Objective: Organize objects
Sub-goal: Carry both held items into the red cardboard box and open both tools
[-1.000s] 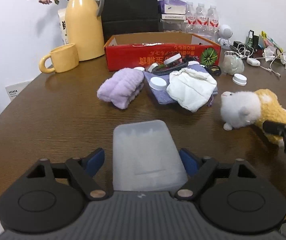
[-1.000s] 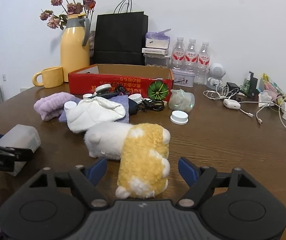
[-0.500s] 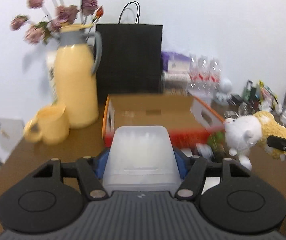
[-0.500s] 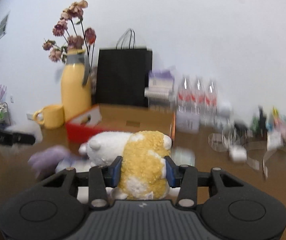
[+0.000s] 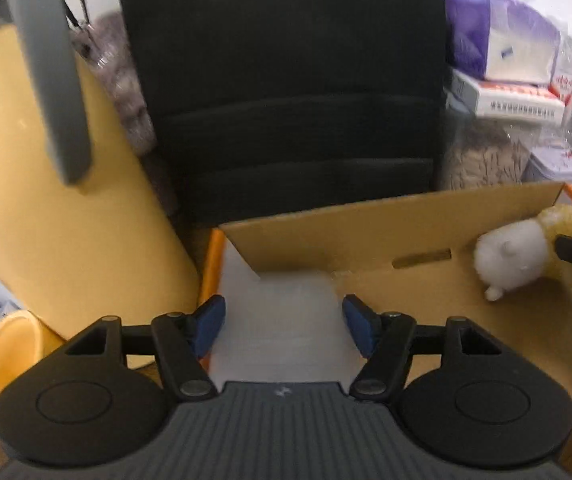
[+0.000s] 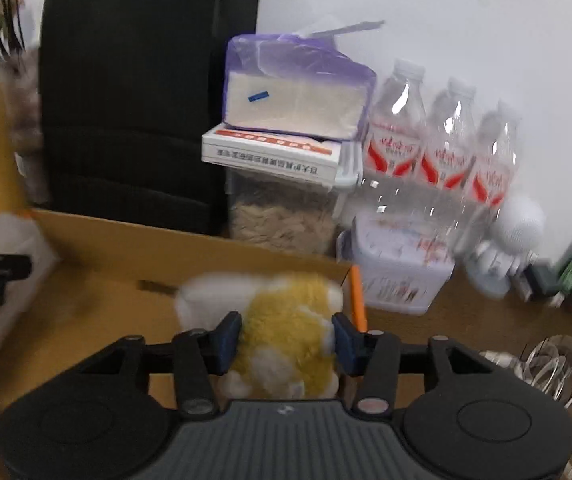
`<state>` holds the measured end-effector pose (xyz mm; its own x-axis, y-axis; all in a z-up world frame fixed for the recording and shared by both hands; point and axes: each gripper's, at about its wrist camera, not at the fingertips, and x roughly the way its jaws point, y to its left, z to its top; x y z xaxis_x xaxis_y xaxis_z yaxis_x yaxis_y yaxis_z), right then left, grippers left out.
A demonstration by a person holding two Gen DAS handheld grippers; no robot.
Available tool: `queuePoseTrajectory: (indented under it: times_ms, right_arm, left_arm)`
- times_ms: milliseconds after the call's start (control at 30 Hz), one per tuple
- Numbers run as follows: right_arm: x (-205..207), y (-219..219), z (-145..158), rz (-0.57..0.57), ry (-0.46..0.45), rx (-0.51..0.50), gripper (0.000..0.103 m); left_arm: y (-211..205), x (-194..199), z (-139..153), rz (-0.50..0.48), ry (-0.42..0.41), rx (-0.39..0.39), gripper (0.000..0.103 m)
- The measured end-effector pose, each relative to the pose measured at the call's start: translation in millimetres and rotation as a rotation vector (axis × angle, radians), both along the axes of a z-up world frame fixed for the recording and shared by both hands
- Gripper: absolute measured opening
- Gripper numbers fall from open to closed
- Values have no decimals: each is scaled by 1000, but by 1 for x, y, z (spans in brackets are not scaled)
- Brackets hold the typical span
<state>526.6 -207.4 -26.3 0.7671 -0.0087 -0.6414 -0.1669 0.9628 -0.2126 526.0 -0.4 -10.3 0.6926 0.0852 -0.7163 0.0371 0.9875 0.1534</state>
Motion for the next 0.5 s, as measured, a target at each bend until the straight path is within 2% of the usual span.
queuePoseTrajectory:
  times_ms: [67, 167, 300, 400, 500]
  right_arm:
    - [4, 1, -10, 7, -14, -59, 73]
    - [9, -9, -12, -25, -19, -24, 71]
    - [-15, -25, 23, -39, -101, 86, 74]
    - [-41, -32, 49, 16, -102, 106, 78]
    - [-86, -41, 65, 43, -116, 148, 83]
  left_arm:
    - [0, 1, -7, 0, 6, -11, 72]
    - [0, -4, -6, -2, 6, -24, 74]
    - [0, -33, 28, -16, -82, -48, 83]
    - [6, -74, 58, 20, -175, -79, 93]
    - [17, -136, 79, 32, -263, -114, 101]
